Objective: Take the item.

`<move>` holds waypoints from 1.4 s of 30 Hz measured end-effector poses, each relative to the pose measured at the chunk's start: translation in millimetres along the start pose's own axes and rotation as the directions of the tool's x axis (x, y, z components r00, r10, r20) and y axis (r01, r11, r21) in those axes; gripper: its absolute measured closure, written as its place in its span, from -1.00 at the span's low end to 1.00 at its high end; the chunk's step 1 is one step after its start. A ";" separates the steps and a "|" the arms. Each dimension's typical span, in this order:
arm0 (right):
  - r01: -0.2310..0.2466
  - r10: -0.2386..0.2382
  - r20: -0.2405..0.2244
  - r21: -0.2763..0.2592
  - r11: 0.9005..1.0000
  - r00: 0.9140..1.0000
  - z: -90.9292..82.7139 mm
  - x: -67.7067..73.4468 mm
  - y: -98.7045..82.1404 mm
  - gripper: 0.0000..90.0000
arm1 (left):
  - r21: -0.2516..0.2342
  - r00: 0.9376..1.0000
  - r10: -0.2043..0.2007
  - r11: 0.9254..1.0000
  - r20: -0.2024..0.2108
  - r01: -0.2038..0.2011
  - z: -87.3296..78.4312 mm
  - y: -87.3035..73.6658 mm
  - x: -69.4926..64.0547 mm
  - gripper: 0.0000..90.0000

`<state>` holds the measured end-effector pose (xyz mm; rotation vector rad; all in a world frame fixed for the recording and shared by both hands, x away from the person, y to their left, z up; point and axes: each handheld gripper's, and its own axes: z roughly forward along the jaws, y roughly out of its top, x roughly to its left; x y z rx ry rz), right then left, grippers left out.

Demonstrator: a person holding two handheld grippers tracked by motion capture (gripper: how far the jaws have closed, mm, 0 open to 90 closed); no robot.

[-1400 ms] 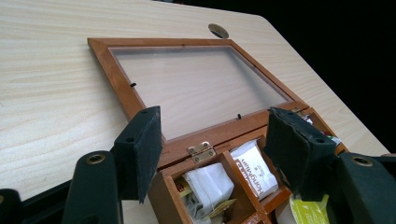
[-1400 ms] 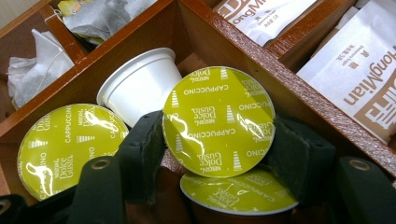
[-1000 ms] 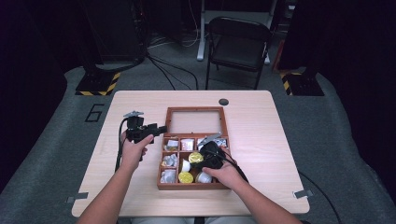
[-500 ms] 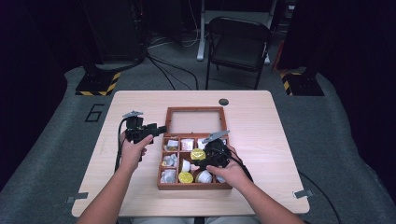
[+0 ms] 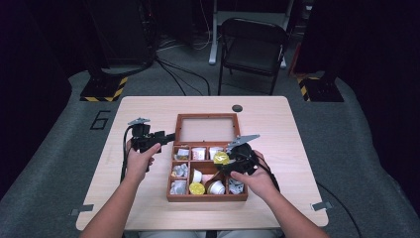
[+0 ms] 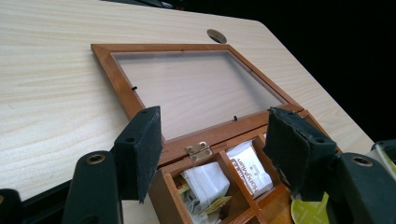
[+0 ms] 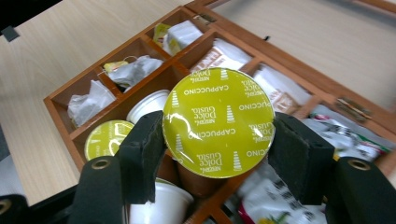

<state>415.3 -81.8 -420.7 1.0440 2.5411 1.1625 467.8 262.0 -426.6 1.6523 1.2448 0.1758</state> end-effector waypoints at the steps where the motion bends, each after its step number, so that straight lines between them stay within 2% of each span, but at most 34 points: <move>1: -0.003 0.003 0.010 -0.004 1.000 1.000 -3.8 -3.1 -1.2 -0.17 | 0.002 1.000 0.011 1.000 0.000 -0.011 -0.4 0.2 0.7 -0.19; 2: -0.005 0.005 0.015 -0.007 1.000 1.000 -6.0 -5.3 -2.1 -0.17 | 0.003 1.000 0.017 1.000 0.001 -0.017 -0.8 0.3 0.8 -0.19; 4: -0.019 0.019 0.034 -0.009 1.000 0.999 -11.9 -11.2 -5.2 -0.17 | 0.002 1.000 -0.001 1.000 0.001 0.001 -1.6 -0.1 -1.0 -0.19; 9: -0.052 0.053 0.069 -0.022 0.998 0.996 -26.9 -26.2 -13.4 -0.17 | 0.003 1.000 0.001 1.000 -0.002 -0.001 -1.7 -0.1 -0.7 -0.19; 11: -0.055 0.057 0.096 -0.029 0.998 0.994 -33.4 -32.9 -17.0 -0.17 | 0.009 1.000 0.014 1.000 -0.003 -0.014 -1.6 0.0 0.0 -0.19; 12: -0.061 0.064 0.105 -0.031 0.998 0.992 -35.6 -35.0 -18.4 -0.17 | 0.004 1.000 0.001 1.000 -0.002 -0.001 -1.1 -0.3 -0.9 -0.19; 14: -0.070 0.074 0.121 -0.036 0.997 0.990 -40.9 -41.3 -22.3 -0.17 | 0.005 1.000 0.004 1.000 -0.004 -0.004 -1.2 -0.1 -0.8 -0.19; 15: -0.076 0.080 0.132 -0.038 0.996 0.988 -43.4 -44.5 -24.5 -0.17 | 0.008 1.000 0.016 1.000 -0.004 -0.016 -1.4 0.2 0.3 -0.19; 16: -0.084 0.089 0.140 -0.042 0.996 0.986 -45.7 -47.6 -26.6 -0.17 | 0.008 1.000 -0.001 1.000 -0.003 0.001 -1.4 -0.1 -0.6 -0.19; 18: -0.103 0.109 0.149 -0.049 0.993 0.983 -49.4 -54.1 -31.5 -0.17 | 0.007 1.000 0.000 1.000 -0.003 0.000 -1.1 0.1 0.0 -0.19; 25: -0.153 0.162 0.191 -0.058 0.986 0.968 -54.7 -72.3 -45.0 -0.17 | 0.003 1.000 0.003 1.000 -0.007 -0.003 -2.1 0.2 0.5 -0.19; 28: -0.166 0.175 0.220 -0.059 0.984 0.960 -53.8 -80.2 -51.0 -0.17 | 0.003 1.000 0.002 1.000 -0.004 -0.002 -3.1 0.3 0.4 -0.19; 33: -0.210 0.218 0.240 -0.057 0.976 0.946 -48.5 -91.7 -64.5 -0.17 | -0.005 1.000 0.005 1.000 -0.004 -0.005 -5.3 0.8 1.2 -0.18; 37: -0.221 0.227 0.263 -0.051 0.974 0.938 -45.7 -97.6 -71.0 -0.17 | -0.007 1.000 -0.001 1.000 -0.006 0.001 -5.9 0.8 1.5 -0.18; 39: -0.206 0.211 0.285 -0.047 0.977 0.935 -45.9 -102.3 -73.5 -0.17 | -0.004 1.000 -0.001 1.000 -0.005 0.001 -5.7 0.6 1.2 -0.18; 42: -0.234 0.239 0.303 -0.056 0.971 0.922 -46.1 -107.1 -76.5 -0.17 | -0.001 1.000 0.008 1.000 -0.002 -0.008 -5.4 0.2 0.9 -0.18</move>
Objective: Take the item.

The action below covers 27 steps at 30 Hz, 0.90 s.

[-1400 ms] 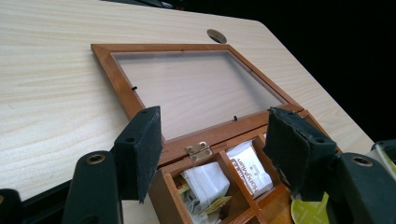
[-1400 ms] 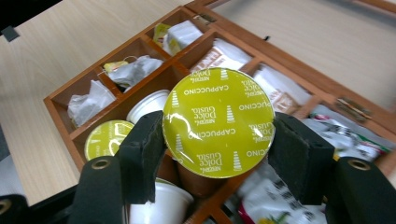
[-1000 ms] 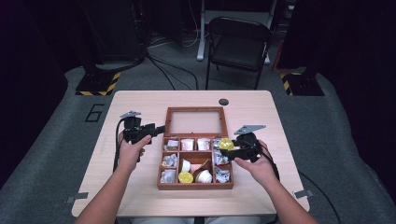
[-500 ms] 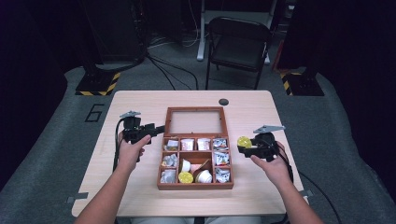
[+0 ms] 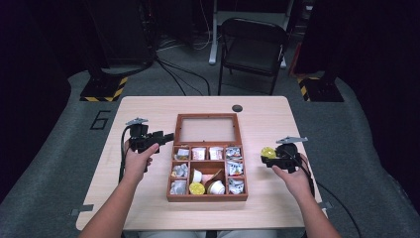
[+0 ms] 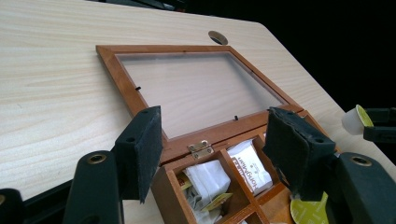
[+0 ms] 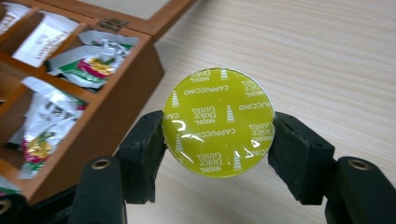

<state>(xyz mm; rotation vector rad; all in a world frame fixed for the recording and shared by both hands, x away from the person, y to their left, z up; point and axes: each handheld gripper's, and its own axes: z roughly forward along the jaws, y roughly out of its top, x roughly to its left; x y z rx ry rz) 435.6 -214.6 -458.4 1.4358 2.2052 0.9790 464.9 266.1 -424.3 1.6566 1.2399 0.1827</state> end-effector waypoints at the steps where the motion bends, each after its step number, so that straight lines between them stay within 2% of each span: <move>1: 0.001 -0.001 0.010 0.002 1.000 1.000 0.4 -3.6 -1.5 -0.17 | -0.001 1.000 0.000 1.000 0.000 0.000 0.0 -0.3 -0.3 -0.18; 2: -0.005 0.005 0.015 0.005 1.000 1.000 0.6 -5.2 -2.3 -0.17 | -0.004 1.000 -0.007 1.000 -0.001 0.007 0.2 -0.6 -1.0 -0.18; 4: -0.016 0.016 0.032 0.008 1.000 0.999 1.5 -9.6 -4.2 -0.17 | -0.005 1.000 0.004 1.000 0.001 -0.004 -0.2 -1.2 -0.1 -0.18; 8: -0.051 0.050 0.054 0.021 0.998 0.997 4.2 -17.2 -9.2 -0.17 | -0.012 1.000 -0.020 1.000 0.000 0.020 0.5 -4.0 1.1 -0.18; 14: -0.056 0.051 0.084 0.048 0.997 0.995 10.7 -25.2 -15.5 -0.17 | -0.012 1.000 -0.021 1.000 0.002 0.021 0.8 -5.7 1.7 -0.18; 16: -0.061 0.056 0.087 0.055 0.997 0.995 12.8 -26.3 -16.7 -0.17 | -0.010 1.000 -0.008 1.000 0.002 0.008 0.4 -5.6 2.5 -0.18; 21: -0.068 0.062 0.092 0.073 0.995 0.994 16.8 -26.7 -19.3 -0.17 | -0.012 1.000 -0.023 1.000 0.002 0.023 -0.7 -6.2 2.3 -0.18; 27: -0.067 0.059 0.100 0.086 0.994 0.993 21.2 -27.9 -22.4 -0.17 | -0.013 1.000 -0.014 1.000 0.001 0.014 -0.4 -7.2 4.4 -0.18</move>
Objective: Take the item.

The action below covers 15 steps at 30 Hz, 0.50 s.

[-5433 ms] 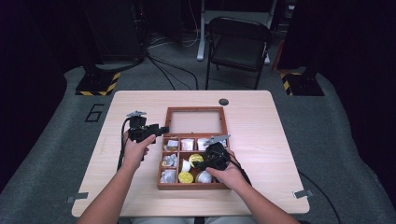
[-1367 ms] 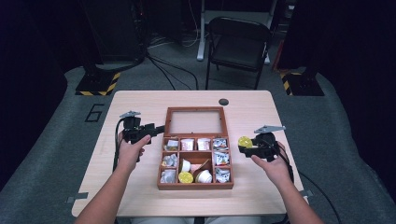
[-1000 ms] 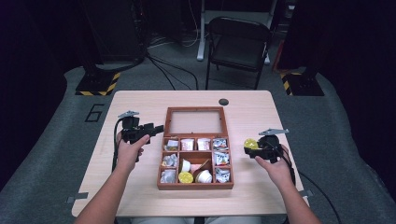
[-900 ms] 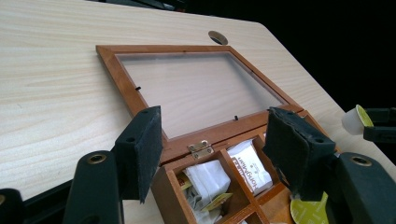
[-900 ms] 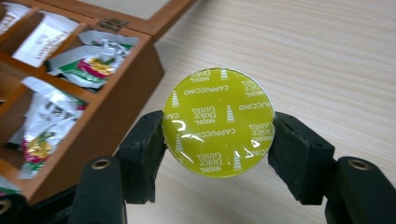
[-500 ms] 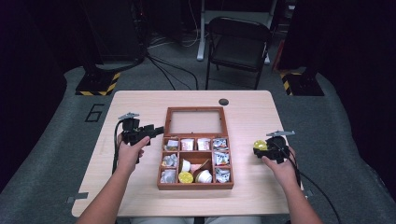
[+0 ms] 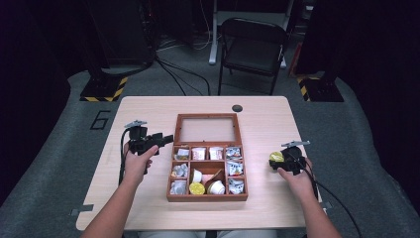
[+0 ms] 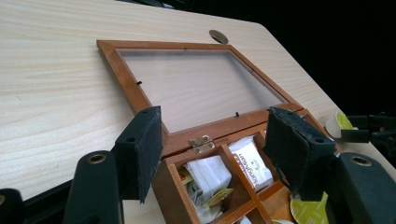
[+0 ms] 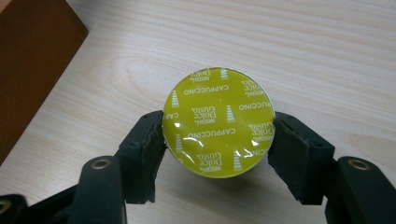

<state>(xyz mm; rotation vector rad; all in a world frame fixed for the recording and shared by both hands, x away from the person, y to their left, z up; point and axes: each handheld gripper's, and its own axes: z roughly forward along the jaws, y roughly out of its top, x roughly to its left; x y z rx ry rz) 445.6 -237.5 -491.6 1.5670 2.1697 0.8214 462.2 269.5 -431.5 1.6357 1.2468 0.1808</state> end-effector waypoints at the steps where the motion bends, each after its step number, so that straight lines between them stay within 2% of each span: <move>1: -0.001 0.001 0.000 0.000 1.000 1.000 -0.1 -0.1 0.0 -0.18 | 0.000 1.000 0.002 1.000 0.000 -0.002 0.1 -0.1 0.4 -0.18; 5: 0.005 -0.005 0.003 -0.011 1.000 1.000 0.5 -0.4 -1.0 -0.18 | 0.005 1.000 -0.004 1.000 0.000 0.004 0.4 -0.5 0.3 -0.18; 6: 0.003 -0.003 0.004 -0.014 1.000 1.000 0.7 -0.4 -1.2 -0.18 | 0.003 1.000 -0.016 1.000 -0.001 0.016 0.7 -0.9 -0.7 -0.18; 9: -0.007 0.007 0.006 -0.016 1.000 1.000 0.3 0.4 -1.6 -0.20 | 0.010 1.000 0.000 1.000 -0.002 0.000 1.0 -0.8 0.1 -0.18; 15: -0.006 0.006 0.010 -0.035 0.999 1.000 -1.8 0.3 -0.3 -0.25 | 0.012 1.000 -0.017 1.000 -0.004 0.017 2.8 -1.9 1.6 -0.18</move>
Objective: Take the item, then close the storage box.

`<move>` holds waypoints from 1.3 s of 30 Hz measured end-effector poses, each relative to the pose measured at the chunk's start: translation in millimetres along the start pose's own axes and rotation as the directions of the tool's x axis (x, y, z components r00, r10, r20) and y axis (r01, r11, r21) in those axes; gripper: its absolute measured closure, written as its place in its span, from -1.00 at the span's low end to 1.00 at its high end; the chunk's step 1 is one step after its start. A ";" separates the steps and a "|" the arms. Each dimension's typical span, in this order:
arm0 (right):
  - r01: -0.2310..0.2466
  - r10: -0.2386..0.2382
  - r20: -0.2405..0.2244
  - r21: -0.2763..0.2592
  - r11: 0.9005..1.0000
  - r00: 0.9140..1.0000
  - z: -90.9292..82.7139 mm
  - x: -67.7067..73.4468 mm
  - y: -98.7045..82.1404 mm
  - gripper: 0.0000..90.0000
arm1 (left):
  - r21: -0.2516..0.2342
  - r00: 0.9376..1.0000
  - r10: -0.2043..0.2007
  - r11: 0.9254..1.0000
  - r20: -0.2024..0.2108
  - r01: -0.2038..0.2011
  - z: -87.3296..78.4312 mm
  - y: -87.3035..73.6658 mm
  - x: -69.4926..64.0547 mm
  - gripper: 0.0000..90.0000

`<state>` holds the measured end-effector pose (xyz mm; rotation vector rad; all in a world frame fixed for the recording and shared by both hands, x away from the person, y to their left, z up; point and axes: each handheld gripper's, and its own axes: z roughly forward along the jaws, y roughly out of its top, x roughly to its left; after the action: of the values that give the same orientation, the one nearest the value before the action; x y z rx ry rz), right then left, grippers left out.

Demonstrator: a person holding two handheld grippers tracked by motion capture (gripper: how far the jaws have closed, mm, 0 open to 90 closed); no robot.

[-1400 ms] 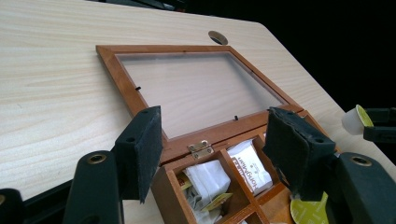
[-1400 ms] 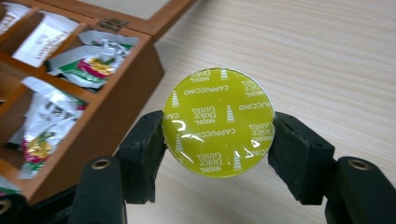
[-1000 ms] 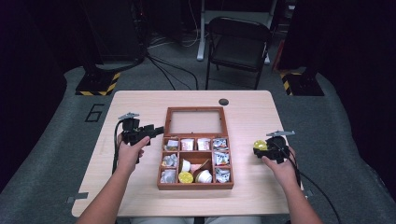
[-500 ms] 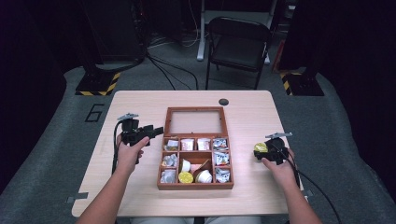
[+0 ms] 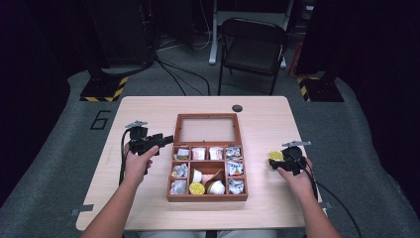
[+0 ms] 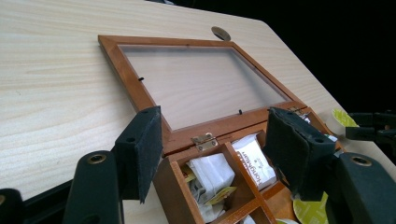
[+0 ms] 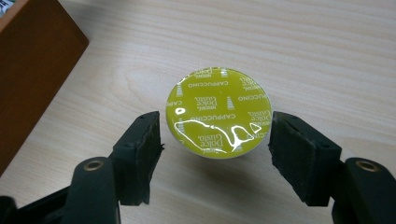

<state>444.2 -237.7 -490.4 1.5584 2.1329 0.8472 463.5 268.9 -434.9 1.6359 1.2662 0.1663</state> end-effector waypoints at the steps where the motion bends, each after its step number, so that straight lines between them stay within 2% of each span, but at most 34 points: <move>1: -0.004 0.004 0.000 -0.002 1.000 1.000 -0.8 0.4 0.4 -0.27 | -0.001 1.000 0.000 1.000 0.000 0.000 0.1 0.0 0.0 -0.18; 10: -0.007 0.007 0.012 -0.037 0.999 1.000 -8.1 1.3 4.6 -0.31 | 0.004 1.000 0.010 1.000 -0.001 -0.010 0.0 1.9 -0.6 -0.18; 12: -0.007 0.008 0.010 -0.048 0.999 1.000 -9.8 1.1 5.7 -0.31 | 0.006 1.000 0.002 1.000 -0.002 -0.002 0.5 2.1 -1.1 -0.18; 18: -0.002 0.002 0.003 -0.067 0.998 1.000 -17.1 4.7 12.0 -0.31 | 0.020 1.000 0.003 1.000 -0.014 -0.003 3.1 0.7 3.2 -0.18; 24: 0.001 -0.006 -0.046 -0.098 0.995 0.999 -24.2 11.6 20.0 -0.28 | 0.022 1.000 0.007 1.000 -0.013 -0.006 3.5 1.6 2.6 -0.18; 32: 0.034 -0.043 -0.079 -0.109 0.994 0.996 -18.8 27.3 34.9 -0.28 | 0.042 1.000 0.018 0.999 -0.014 -0.018 9.5 2.2 1.1 -0.18; 39: 0.005 -0.019 -0.137 -0.106 0.994 0.990 -17.4 36.7 46.5 -0.27 | 0.048 1.000 0.024 0.999 -0.017 -0.023 13.9 3.9 1.1 -0.18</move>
<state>455.5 -197.6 -444.7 1.4713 2.1506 1.0745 475.2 261.4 -439.0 1.6944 1.2735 0.1663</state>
